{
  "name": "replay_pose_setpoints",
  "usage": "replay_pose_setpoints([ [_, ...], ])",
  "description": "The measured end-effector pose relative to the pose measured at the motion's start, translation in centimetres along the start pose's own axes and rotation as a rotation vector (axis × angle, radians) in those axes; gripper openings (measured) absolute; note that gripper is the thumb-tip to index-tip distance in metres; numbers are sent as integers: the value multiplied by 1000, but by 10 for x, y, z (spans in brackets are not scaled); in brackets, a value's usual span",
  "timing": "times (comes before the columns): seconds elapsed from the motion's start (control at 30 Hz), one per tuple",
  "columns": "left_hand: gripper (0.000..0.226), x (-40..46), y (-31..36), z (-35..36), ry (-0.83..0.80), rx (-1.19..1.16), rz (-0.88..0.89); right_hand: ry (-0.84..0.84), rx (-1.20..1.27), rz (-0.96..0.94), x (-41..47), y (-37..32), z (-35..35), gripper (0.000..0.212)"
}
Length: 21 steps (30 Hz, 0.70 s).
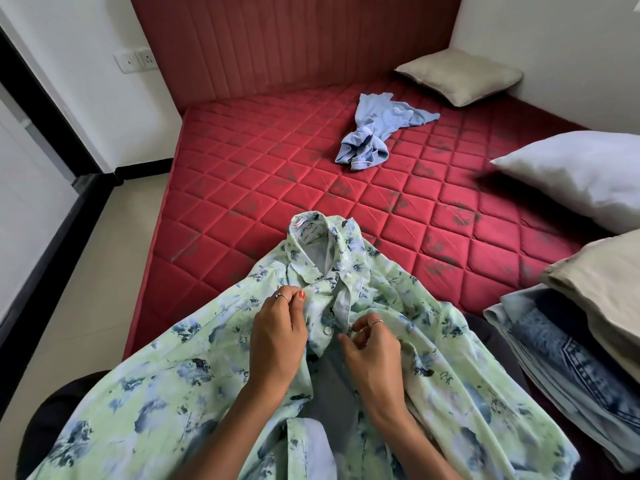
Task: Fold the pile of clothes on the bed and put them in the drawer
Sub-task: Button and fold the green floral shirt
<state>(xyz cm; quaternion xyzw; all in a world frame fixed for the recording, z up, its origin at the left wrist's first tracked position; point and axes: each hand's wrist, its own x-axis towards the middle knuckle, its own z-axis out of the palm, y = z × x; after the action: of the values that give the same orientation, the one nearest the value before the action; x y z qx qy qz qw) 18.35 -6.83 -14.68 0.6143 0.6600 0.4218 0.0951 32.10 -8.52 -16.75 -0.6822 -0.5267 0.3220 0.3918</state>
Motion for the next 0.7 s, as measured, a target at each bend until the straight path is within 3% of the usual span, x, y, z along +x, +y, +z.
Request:
replay_pose_setpoints([
  [0.07, 13, -3, 3, 0, 54, 37, 59, 52, 10, -29, 0, -1, 3, 23],
  [0.17, 38, -14, 6, 1, 118, 174, 323, 95, -9, -106, -2, -2, 4, 21],
  [0.27, 38, -33, 6, 8, -44, 235, 538, 110, 21, -173, -3, -1, 6, 10],
  [0.37, 34, -36, 3, 17, -165, 229, 437, 98, 97, -163, -2, 3, 6, 16],
  [0.5, 21, -30, -10, 29, -194, 307, 343, 55, 142, -37, -1, 8, 2, 14],
  [0.7, 29, -33, -14, 31, -217, 325, 266, -9, 249, 80, 4, 11, 1, 12],
])
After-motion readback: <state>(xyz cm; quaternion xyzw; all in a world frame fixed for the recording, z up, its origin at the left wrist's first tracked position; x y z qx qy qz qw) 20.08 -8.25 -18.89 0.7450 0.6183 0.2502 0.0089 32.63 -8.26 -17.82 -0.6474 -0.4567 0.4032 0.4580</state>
